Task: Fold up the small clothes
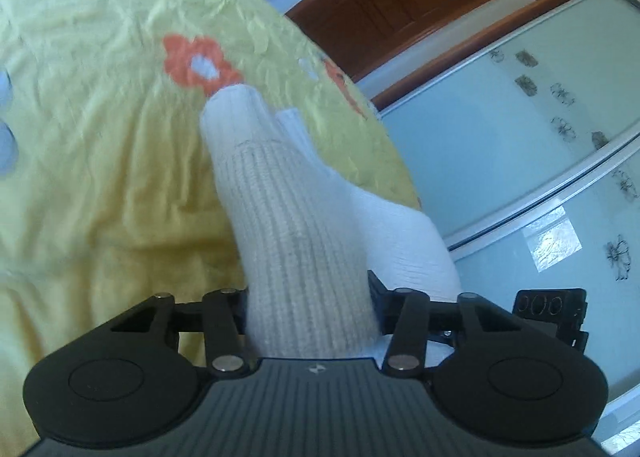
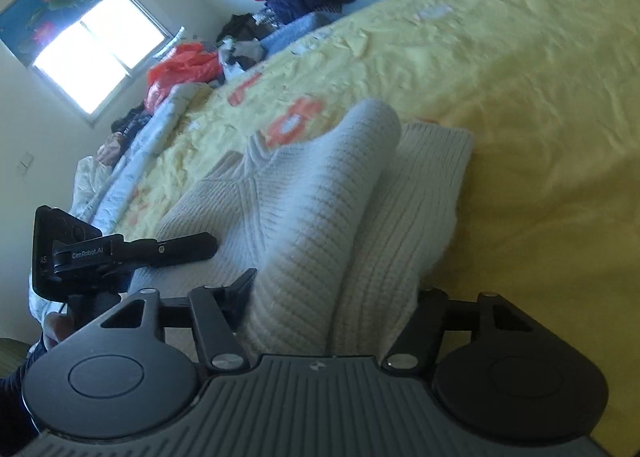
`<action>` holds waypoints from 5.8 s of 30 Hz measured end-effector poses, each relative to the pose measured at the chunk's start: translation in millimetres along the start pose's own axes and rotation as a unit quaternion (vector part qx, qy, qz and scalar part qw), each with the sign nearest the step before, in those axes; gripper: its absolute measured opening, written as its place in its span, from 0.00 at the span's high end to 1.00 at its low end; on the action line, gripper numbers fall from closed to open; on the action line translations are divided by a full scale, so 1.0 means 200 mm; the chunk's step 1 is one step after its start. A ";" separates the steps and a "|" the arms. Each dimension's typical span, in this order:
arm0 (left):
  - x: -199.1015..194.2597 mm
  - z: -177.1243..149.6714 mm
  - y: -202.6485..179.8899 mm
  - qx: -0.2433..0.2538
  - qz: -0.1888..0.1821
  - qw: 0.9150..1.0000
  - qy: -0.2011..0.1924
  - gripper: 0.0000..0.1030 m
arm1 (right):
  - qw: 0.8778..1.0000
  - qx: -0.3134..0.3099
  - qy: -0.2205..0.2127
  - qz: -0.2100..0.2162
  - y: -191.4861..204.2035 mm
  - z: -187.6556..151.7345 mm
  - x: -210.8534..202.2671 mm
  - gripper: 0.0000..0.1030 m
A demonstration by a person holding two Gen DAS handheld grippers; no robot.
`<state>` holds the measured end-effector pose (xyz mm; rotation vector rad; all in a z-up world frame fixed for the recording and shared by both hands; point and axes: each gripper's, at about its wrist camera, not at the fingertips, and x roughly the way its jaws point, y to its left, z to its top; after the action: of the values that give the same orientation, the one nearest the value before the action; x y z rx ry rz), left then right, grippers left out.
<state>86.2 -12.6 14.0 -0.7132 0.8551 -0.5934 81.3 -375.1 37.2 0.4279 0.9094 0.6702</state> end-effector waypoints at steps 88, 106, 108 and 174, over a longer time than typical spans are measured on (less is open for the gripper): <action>-0.48 -0.14 0.20 0.108 0.125 0.986 -0.013 0.06 | 0.986 -0.146 0.034 -0.079 0.34 0.43 0.59 0.58; -0.55 -0.11 0.12 0.115 0.148 0.982 -0.019 0.05 | 0.990 -0.094 -0.028 -0.096 0.25 0.38 0.42 0.55; -0.63 -0.14 0.03 0.165 0.181 0.968 -0.051 0.05 | 0.986 -0.102 -0.067 -0.110 0.31 0.38 0.32 0.56; -0.35 -0.12 -0.12 0.325 0.217 0.917 -0.083 0.13 | 0.996 0.022 -0.081 0.018 0.44 0.06 0.50 0.23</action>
<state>25.2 14.3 53.8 0.0413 0.5749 -0.3692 104.5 -242.9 39.4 0.5309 0.7659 0.6404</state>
